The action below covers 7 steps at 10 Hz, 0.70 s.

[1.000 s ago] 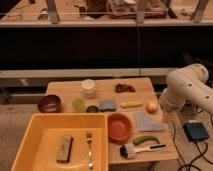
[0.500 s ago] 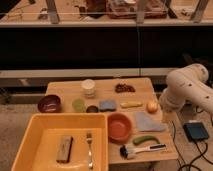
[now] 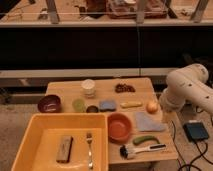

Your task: Place pepper in tray

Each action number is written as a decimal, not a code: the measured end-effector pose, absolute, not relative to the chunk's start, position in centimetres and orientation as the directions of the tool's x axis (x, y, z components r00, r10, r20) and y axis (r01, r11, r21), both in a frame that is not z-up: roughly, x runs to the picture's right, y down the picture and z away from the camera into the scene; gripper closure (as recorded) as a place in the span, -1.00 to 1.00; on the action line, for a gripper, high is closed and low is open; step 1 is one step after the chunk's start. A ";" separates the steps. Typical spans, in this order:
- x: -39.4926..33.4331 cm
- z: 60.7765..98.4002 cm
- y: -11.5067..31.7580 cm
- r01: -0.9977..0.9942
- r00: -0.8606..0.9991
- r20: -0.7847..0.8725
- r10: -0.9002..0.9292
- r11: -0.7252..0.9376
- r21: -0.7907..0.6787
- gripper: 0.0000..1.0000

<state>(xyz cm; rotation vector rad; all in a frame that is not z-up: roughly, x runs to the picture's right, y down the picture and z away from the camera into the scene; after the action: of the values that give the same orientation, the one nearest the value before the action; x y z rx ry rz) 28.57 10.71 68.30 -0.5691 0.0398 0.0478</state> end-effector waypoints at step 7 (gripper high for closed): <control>25.0 68.7 16.2 0.032 0.999 0.021 -0.024 0.815 -0.579 -0.30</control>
<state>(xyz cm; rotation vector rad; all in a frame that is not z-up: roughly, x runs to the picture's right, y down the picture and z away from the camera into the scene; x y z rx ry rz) 25.03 16.21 68.74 -0.6181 -0.0127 -0.0297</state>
